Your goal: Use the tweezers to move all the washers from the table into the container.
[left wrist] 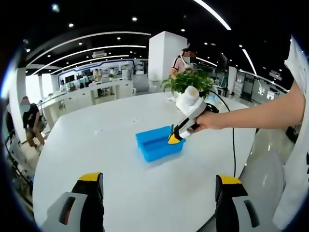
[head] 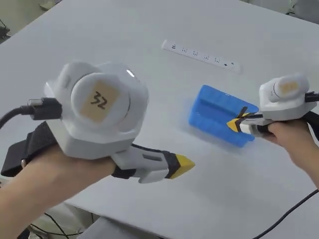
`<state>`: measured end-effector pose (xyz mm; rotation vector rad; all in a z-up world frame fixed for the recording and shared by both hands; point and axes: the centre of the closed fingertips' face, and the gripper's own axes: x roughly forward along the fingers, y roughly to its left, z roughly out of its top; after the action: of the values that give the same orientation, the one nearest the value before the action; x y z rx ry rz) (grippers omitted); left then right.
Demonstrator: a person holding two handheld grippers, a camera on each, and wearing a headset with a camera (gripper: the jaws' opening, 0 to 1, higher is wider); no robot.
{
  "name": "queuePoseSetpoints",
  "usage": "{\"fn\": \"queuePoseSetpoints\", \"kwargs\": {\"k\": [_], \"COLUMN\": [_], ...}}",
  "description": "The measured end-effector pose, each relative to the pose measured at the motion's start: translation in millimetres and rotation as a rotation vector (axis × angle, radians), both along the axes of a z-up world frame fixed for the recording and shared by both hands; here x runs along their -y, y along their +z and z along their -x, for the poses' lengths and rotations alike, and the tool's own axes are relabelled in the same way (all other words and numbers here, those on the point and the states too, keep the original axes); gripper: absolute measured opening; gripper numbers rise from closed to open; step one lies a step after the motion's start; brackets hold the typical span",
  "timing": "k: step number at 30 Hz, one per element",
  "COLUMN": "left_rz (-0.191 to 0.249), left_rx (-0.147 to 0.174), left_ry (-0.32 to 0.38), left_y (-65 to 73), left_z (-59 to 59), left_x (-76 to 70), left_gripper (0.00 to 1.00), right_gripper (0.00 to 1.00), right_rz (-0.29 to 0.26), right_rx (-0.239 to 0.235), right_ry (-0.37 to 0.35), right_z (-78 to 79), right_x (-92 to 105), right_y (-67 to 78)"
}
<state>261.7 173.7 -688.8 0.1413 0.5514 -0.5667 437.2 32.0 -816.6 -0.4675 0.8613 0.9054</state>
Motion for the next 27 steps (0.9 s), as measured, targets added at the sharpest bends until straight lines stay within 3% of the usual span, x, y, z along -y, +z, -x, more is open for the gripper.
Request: {"fn": "queuePoseSetpoints", "kwargs": {"k": [4, 8, 11, 14, 16, 22, 24, 26, 27], "left_rz": [-0.004, 0.022, 0.012, 0.003, 0.013, 0.003, 0.006, -0.003, -0.008], "left_rx": [0.027, 0.05, 0.064, 0.095, 0.118, 0.114, 0.101, 0.055, 0.068], "left_ry": [-0.023, -0.071, -0.121, -0.189, -0.234, -0.348, -0.365, -0.428, -0.425], "left_y": [8.8, 21.7, 27.2, 37.5, 46.0, 49.2, 46.9, 38.5, 38.2], "left_z": [1.8, -2.3, -6.4, -10.7, -14.3, -15.9, -15.9, -8.0, -10.2], "left_x": [1.0, 11.0, 18.9, 31.0, 40.4, 63.1, 69.8, 80.1, 82.2], "left_gripper": [0.92, 0.87, 0.79, 0.64, 0.54, 0.34, 0.34, 0.35, 0.32], "right_gripper": [0.04, 0.04, 0.04, 0.04, 0.04, 0.04, 0.04, 0.04, 0.04], "right_rz": [0.001, -0.047, -0.068, -0.062, -0.084, -0.079, -0.085, -0.09, -0.095], "right_rx": [0.025, 0.078, 0.126, 0.16, 0.156, 0.182, 0.177, 0.184, 0.186], "right_ry": [-0.007, -0.02, -0.009, 0.003, 0.009, 0.038, 0.048, 0.071, 0.084], "right_z": [0.2, 5.6, 22.0, 37.7, 53.0, 100.7, 115.0, 129.5, 137.1], "right_x": [1.1, -2.4, -7.8, -7.8, -11.8, -20.8, -25.0, -31.6, -35.9], "right_y": [7.7, 36.6, 60.1, 73.9, 81.8, 94.4, 96.8, 98.7, 99.1]}}
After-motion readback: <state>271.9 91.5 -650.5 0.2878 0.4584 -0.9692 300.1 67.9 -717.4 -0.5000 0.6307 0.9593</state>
